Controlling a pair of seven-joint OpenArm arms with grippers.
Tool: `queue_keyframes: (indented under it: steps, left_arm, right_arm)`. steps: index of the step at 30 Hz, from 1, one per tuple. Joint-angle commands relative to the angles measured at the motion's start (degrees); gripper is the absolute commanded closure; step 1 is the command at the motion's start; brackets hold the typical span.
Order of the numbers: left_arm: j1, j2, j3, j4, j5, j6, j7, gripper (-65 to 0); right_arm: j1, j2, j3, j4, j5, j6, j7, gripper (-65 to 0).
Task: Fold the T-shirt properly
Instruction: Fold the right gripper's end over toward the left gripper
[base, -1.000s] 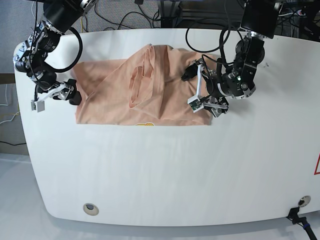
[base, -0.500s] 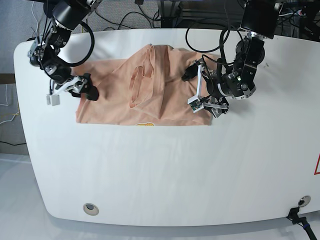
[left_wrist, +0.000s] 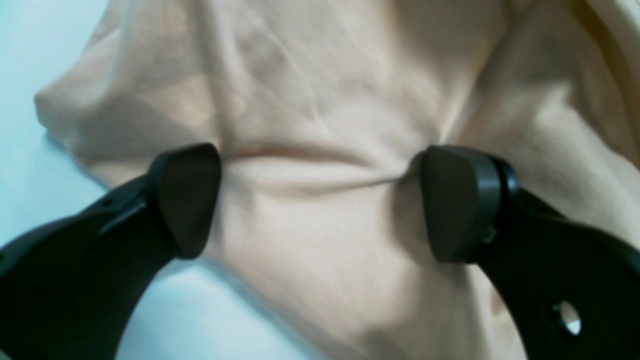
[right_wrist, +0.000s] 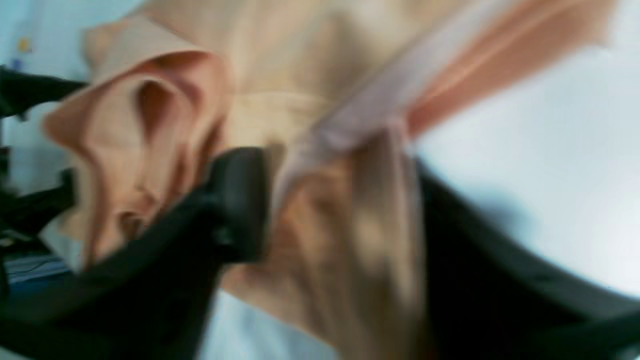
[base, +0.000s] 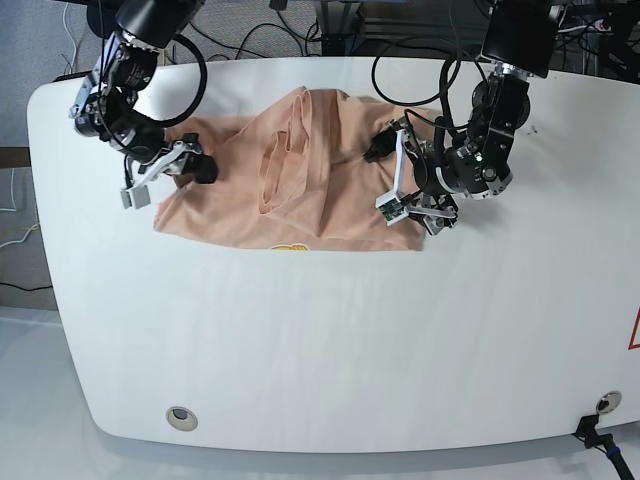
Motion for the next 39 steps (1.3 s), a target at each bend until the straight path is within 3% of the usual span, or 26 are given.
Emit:
queue_keyframes:
  steps: [1,4,6,11,22,26,32,39]
  left_arm:
    - [-0.4,-0.4,-0.1,0.5,1.8,-0.1,1.7,-59.8]
    - [-0.4,-0.4,-0.1,0.5,1.8,-0.1,1.7,-59.8]
    - [-0.4,-0.3,-0.1,0.5,1.8,-0.1,1.7,-59.8]
    - [-0.4,-0.2,-0.1,0.5,1.8,-0.1,1.7,-59.8]
    - [-0.5,-0.1,-0.2,0.6,1.8,-0.1,1.7,-59.8]
    - [-0.5,-0.1,-4.2,0.5,1.8,-0.1,1.7,-59.8]
    - [-0.5,-0.1,-5.2,0.5,1.8,-0.1,1.7,-59.8]
    - [-0.5,-0.4,-15.3,5.3,1.8,-0.1,2.0,-59.8]
  right_arm:
    - [1.5,1.9,0.1,1.8,0.8,0.0,0.6,-17.0]
    - [1.6,1.5,0.0,6.5,0.8,0.0,0.5,-4.3]
    - [1.5,0.9,-1.3,10.0,0.8,-0.4,0.4,0.0]
    - [0.3,-1.6,-8.0,17.3,0.8,-6.4,0.4,0.0]
    - [-1.7,-9.9,-19.6,20.2,0.7,-10.1,0.5,0.0]
    - [-2.2,-12.1,-24.0,22.0,0.7,-11.6,0.7,0.0]
    - [-2.0,-12.5,-29.9,21.9,1.0,-12.6,1.1,0.0]
    - [-1.8,-12.5,-34.3,21.9,1.0,-14.5,4.0,0.0]
